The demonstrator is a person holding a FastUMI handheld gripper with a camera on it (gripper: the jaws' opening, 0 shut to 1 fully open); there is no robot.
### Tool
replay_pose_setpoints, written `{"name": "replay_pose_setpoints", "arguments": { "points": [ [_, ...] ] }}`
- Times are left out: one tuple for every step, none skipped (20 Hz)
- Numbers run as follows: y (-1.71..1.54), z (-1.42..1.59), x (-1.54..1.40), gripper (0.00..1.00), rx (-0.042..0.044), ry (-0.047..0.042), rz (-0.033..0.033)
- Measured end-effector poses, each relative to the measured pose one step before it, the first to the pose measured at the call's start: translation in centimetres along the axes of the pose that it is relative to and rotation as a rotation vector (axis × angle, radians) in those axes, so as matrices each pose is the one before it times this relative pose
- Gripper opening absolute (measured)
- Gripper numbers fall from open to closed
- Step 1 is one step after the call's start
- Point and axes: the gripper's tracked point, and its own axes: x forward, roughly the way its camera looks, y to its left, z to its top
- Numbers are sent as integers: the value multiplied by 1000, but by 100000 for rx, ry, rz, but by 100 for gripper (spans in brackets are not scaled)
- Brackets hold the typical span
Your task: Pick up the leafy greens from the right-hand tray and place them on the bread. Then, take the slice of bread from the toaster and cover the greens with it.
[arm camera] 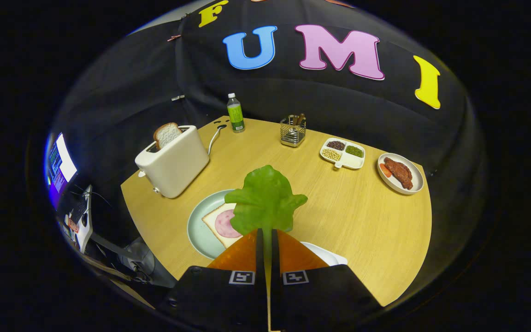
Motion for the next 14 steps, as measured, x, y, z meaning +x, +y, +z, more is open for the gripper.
{"name": "replay_pose_setpoints", "arguments": {
  "points": [
    [731, 371, 309, 7, -451, -109, 1056],
    [697, 338, 392, 7, -543, 425, 1078],
    [601, 191, 346, 7, -636, 180, 877],
    [684, 77, 425, 7, -578, 687, 1146],
    [709, 154, 623, 7, -606, 579, 951],
    [722, 99, 569, 7, -638, 640, 996],
    [703, 16, 637, 7, -306, 807, 888],
    [643, -75, 778, 7, -404, 1003, 901],
    [408, -212, 839, 7, -848, 1559, 261],
    [380, -340, 871, 7, -752, 1991, 293],
    [529, -301, 808, 7, -648, 1652, 602],
    [360, -265, 762, 7, -559, 1260, 254],
    [296, -241, 776, 7, -300, 1438, 378],
    [146, -295, 725, 7, -249, 1086, -267]
  ]
}}
